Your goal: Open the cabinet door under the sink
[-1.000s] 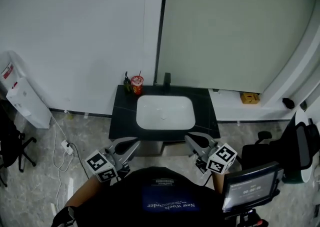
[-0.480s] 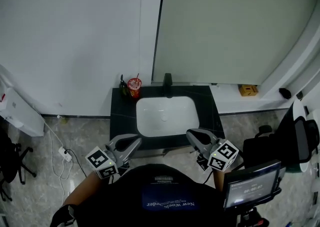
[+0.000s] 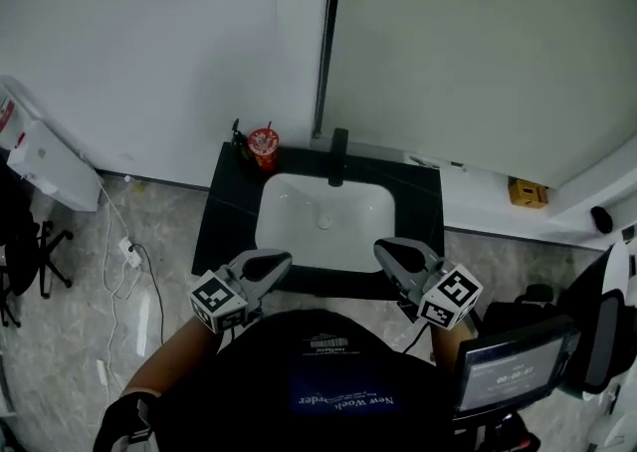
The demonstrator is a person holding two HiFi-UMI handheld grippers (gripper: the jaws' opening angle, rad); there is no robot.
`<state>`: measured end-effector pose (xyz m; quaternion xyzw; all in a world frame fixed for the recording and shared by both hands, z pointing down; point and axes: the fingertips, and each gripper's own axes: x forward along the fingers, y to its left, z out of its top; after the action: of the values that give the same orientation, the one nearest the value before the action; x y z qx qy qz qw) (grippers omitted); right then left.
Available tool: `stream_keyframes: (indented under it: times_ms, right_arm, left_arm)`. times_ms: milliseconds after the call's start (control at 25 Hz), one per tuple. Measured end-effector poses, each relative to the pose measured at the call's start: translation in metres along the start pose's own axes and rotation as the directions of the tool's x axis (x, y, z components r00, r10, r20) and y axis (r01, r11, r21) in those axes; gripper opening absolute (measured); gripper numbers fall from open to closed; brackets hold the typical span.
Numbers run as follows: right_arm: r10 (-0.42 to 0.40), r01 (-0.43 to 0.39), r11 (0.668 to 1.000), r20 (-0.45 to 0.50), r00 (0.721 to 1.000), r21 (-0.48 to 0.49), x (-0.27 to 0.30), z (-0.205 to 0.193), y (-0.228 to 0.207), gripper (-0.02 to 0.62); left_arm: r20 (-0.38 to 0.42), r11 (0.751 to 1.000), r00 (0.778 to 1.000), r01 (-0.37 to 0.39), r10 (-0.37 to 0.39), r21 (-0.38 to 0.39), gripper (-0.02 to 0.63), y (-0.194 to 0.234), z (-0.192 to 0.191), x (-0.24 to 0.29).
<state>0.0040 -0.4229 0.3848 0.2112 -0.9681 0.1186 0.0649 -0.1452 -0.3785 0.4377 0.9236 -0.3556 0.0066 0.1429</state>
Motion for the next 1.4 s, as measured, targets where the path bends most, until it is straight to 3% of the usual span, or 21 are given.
stream_keyframes:
  times_ms: [80, 200, 360, 480, 520, 680, 920, 1000, 1160, 1400]
  right_arm:
    - [0.054, -0.054, 0.998, -0.015, 0.998, -0.016, 0.002, -0.004, -0.017, 0.002]
    - [0.126, -0.126, 0.992, -0.026, 0.992, -0.013, 0.012, -0.015, -0.041, 0.002]
    - [0.211, -0.210, 0.977, -0.054, 0.976, 0.028, 0.032, -0.040, -0.052, 0.002]
    - [0.265, -0.261, 0.963, -0.074, 0.961, 0.058, 0.048, -0.060, -0.052, 0.002]
    - [0.279, -0.274, 0.960, -0.082, 0.957, 0.066, 0.053, -0.066, -0.051, 0.002]
    - [0.301, -0.293, 0.952, -0.106, 0.948, 0.089, 0.067, -0.080, -0.046, 0.002]
    - [0.263, -0.249, 0.962, -0.150, 0.953, 0.110, 0.065, -0.102, -0.036, 0.002]
    - [0.239, -0.224, 0.969, -0.175, 0.955, 0.104, 0.058, -0.110, -0.030, 0.002]
    - [0.184, -0.166, 0.981, -0.202, 0.962, 0.105, 0.040, -0.122, -0.011, 0.002]
    - [0.114, -0.089, 0.990, -0.255, 0.960, 0.107, 0.013, -0.139, 0.009, 0.002]
  left_arm:
    - [-0.043, 0.999, 0.998, -0.037, 0.038, 0.020, 0.000, 0.003, -0.025, 0.019]
    - [-0.178, 0.994, 0.981, -0.064, 0.078, 0.086, 0.000, 0.005, -0.075, 0.041]
    - [-0.384, 0.991, 0.917, -0.060, 0.103, 0.120, 0.000, -0.006, -0.157, 0.046]
    - [-0.474, 0.995, 0.877, -0.029, 0.072, 0.096, 0.000, -0.020, -0.205, 0.045]
    - [-0.504, 0.996, 0.862, -0.010, 0.055, 0.090, 0.058, -0.026, -0.221, 0.045]
    - [-0.631, 0.989, 0.776, 0.106, -0.016, 0.105, 0.117, -0.049, -0.281, 0.045]
    - [-0.760, 0.931, 0.646, 0.319, -0.074, 0.180, 0.155, -0.073, -0.354, 0.047]
    - [-0.770, 0.914, 0.635, 0.343, -0.057, 0.216, 0.171, -0.076, -0.370, 0.050]
    - [-0.762, 0.901, 0.648, 0.333, -0.006, 0.277, 0.222, -0.074, -0.391, 0.053]
    - [-0.757, 0.834, 0.644, 0.354, 0.110, 0.423, 0.386, -0.064, -0.415, 0.058]
